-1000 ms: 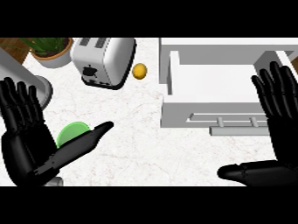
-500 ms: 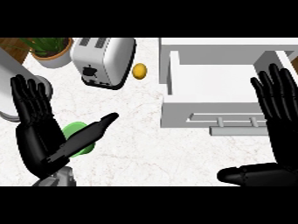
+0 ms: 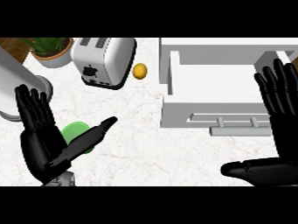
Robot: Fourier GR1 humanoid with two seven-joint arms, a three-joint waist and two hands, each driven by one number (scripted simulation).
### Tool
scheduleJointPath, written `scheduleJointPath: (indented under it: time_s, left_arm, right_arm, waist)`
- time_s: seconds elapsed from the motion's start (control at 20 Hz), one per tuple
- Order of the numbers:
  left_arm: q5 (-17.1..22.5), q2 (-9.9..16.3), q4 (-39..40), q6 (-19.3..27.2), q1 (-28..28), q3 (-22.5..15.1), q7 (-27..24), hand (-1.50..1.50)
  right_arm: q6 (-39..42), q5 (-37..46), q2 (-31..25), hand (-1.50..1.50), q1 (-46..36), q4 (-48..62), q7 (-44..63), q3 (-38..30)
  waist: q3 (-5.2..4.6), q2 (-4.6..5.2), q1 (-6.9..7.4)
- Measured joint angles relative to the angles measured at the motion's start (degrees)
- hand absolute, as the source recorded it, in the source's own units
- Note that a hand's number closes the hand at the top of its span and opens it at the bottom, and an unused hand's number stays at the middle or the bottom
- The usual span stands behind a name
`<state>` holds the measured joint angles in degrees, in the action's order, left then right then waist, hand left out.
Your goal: Pick up the cup, place it into the drawer and close the drawer
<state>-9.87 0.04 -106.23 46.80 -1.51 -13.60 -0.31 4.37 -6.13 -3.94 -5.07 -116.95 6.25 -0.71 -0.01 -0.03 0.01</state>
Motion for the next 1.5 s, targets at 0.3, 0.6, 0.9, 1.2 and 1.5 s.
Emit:
scheduleJointPath:
  time_s: [0.3, 0.6, 0.9, 1.2, 1.5]
  left_arm:
    - [3.6, 0.0, 1.4, 0.9, 3.5, 0.2, -2.8, -1.5]
    - [9.0, 0.0, 4.3, 0.5, 8.1, 2.0, -9.6, -1.5]
    - [16.5, 0.1, 10.9, -0.6, 10.0, 3.7, -18.7, -1.5]
    - [21.2, 0.2, 15.2, -4.6, 11.3, 6.2, -23.9, -1.5]
    - [26.4, 0.1, 22.7, -8.0, 10.8, 8.3, -30.9, -1.5]
  right_arm:
    - [0.4, -0.2, -0.3, -1.5, 0.0, -0.6, 0.6, -0.5]
    - [1.4, -1.7, -0.8, -1.5, 0.4, -0.5, 0.0, -1.9]
    - [0.6, -0.7, -0.4, -1.5, -0.5, -1.3, 1.9, -1.0]
    - [1.8, -2.0, -1.4, -1.5, -1.1, -0.8, 2.1, -2.2]
    - [1.8, -1.7, -0.9, -1.5, -0.3, -1.9, 2.6, -1.7]
  waist:
    - [0.0, 0.01, 0.01]
    - [-0.01, -0.01, 0.05]
    - [-0.01, 0.01, 0.06]
    - [-0.01, 0.01, 0.06]
    - [-0.01, 0.01, 0.02]
